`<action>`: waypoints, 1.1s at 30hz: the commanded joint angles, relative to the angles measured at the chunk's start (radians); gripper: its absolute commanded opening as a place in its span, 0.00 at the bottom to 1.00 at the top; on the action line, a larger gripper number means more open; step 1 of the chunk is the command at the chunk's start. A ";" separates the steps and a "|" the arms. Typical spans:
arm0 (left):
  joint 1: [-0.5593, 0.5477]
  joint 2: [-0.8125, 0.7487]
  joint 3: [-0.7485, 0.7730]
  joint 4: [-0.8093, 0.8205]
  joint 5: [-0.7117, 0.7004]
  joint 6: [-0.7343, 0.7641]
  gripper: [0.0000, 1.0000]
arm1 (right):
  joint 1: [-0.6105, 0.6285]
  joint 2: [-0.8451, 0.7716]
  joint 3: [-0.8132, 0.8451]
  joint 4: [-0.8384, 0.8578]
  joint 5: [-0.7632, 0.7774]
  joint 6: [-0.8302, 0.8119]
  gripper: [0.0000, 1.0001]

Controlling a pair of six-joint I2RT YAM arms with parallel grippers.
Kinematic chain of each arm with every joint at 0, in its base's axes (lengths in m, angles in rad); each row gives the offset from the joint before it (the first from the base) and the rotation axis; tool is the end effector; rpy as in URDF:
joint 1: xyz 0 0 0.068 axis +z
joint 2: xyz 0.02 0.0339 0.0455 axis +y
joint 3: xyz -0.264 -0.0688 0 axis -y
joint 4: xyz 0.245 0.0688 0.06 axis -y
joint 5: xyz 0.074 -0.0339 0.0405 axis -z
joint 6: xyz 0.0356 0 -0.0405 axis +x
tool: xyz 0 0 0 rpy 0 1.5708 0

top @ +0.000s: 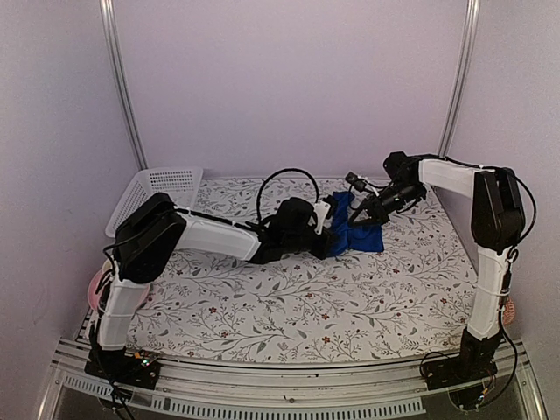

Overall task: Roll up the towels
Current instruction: Pass from the right arm to the left

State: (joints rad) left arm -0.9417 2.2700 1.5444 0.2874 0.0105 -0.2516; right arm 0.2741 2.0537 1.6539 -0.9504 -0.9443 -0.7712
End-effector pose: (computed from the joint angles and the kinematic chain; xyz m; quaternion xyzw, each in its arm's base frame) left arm 0.3011 -0.4144 0.1514 0.2881 0.7932 -0.3051 0.4413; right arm 0.3892 0.1394 0.2146 -0.4852 0.7420 0.4140 0.2062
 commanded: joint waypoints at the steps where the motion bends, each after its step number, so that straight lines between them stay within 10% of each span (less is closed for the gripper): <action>1: 0.024 -0.052 -0.089 0.056 -0.032 -0.010 0.00 | -0.010 0.012 0.017 -0.007 -0.004 -0.010 0.02; 33: 0.066 -0.074 -0.188 0.134 0.044 -0.073 0.00 | 0.120 0.008 -0.100 0.203 0.280 0.032 0.36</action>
State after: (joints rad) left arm -0.8883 2.2009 1.3586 0.3855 0.0345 -0.3111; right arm 0.3962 2.0640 1.5593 -0.7956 -0.6971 -0.7650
